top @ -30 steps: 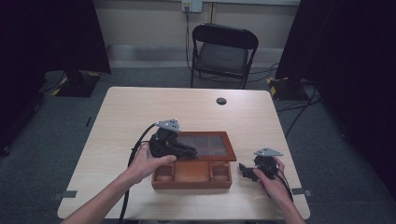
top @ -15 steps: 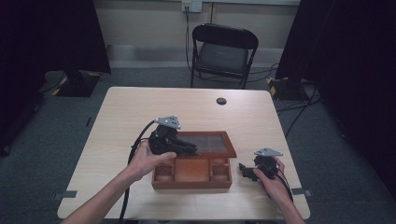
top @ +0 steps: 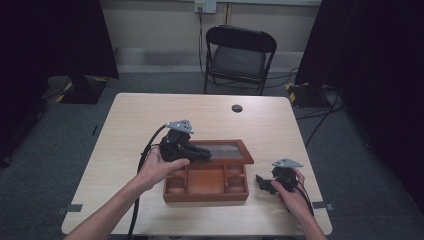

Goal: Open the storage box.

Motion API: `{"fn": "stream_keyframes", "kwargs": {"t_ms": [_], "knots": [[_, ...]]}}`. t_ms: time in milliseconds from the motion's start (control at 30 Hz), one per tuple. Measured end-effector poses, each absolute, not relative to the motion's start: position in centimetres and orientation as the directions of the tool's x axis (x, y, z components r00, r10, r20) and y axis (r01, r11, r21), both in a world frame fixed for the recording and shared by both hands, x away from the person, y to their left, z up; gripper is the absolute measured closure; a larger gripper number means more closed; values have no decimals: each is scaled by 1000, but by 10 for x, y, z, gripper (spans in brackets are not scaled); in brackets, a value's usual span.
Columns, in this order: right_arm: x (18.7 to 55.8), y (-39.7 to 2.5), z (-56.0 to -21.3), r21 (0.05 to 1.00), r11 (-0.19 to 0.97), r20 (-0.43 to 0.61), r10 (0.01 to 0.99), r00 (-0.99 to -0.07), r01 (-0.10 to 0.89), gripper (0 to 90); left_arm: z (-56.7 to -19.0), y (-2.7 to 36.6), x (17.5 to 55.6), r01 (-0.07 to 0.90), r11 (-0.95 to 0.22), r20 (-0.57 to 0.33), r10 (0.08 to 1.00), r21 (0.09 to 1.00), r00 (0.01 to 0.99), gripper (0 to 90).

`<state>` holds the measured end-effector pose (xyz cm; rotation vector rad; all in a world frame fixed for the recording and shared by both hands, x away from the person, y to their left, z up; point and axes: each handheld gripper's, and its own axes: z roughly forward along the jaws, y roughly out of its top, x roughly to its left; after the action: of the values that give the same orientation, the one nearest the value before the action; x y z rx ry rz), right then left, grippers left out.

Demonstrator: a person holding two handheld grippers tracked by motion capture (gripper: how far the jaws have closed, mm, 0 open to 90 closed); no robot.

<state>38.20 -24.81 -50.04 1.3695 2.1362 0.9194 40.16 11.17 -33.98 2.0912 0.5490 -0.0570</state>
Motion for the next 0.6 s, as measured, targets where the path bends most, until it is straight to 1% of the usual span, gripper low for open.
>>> {"fn": "stream_keyframes", "kwargs": {"t_ms": [233,467,600], "knots": [[382,-248,-500,731,289,-10,910,-414,618,102,-335,111,403,385,-462,-222,367,799,903,810],[382,-248,-500,731,289,-10,910,-414,618,102,-333,113,407,394,-435,-237,373,810,897,810],[382,-248,-500,730,288,-10,911,-412,619,102,-331,114,408,390,-435,-228,378,812,897,810]]}}
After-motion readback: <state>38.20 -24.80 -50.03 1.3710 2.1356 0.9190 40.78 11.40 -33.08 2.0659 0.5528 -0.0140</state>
